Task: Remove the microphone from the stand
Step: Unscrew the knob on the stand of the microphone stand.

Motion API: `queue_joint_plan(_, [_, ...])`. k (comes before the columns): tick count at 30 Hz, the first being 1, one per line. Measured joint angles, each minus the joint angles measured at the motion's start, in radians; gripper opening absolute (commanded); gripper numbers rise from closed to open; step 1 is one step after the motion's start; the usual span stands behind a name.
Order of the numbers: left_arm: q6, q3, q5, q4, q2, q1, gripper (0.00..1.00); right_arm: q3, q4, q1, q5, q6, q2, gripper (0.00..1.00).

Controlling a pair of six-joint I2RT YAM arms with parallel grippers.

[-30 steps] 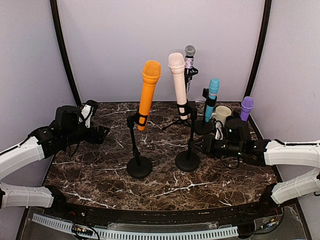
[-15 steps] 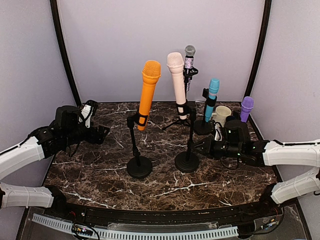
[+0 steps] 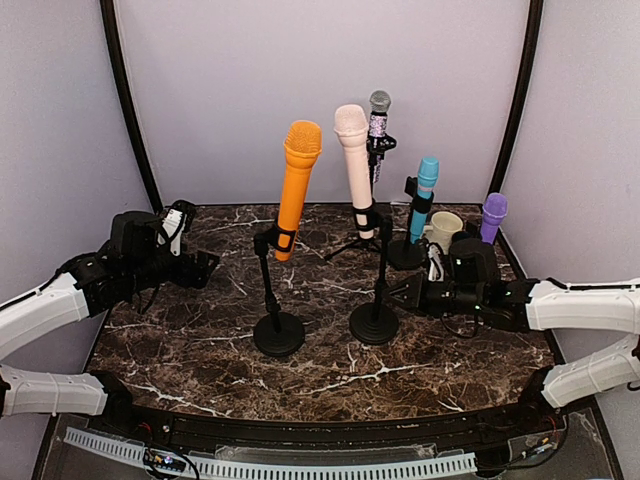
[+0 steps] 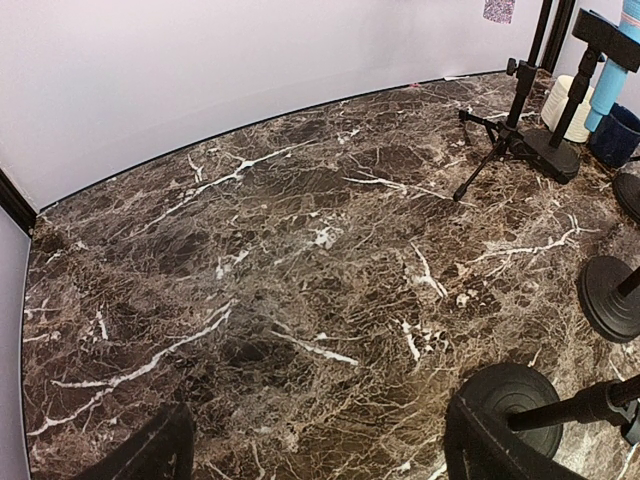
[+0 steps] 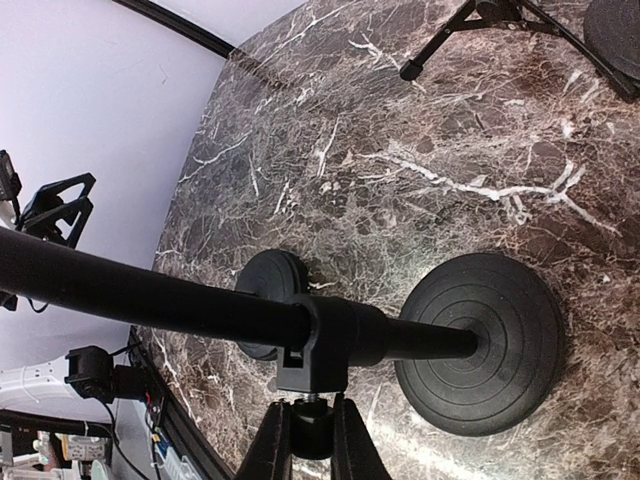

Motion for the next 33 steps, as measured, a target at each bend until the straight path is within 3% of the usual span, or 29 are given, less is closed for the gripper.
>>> queue_joint_plan(7, [0.0, 0.0, 0.0, 0.0, 0.0, 0.0, 0.89, 0.067, -0.143, 0.014, 0.076, -0.096, -0.004, 0.0])
queue_joint_plan(17, [0.0, 0.0, -0.001, 0.0, 0.0, 0.0, 0.89, 0.187, -0.346, 0.11, 0.298, -0.185, 0.028, 0.0])
queue_joint_plan(31, [0.0, 0.0, -0.003, 0.0, 0.0, 0.0, 0.89, 0.351, -0.479, 0.301, 0.673, -0.133, 0.196, 0.0])
queue_joint_plan(33, [0.0, 0.0, -0.003, 0.0, 0.0, 0.0, 0.89, 0.363, -0.49, 0.313, 0.7, -0.123, 0.208, 0.07])
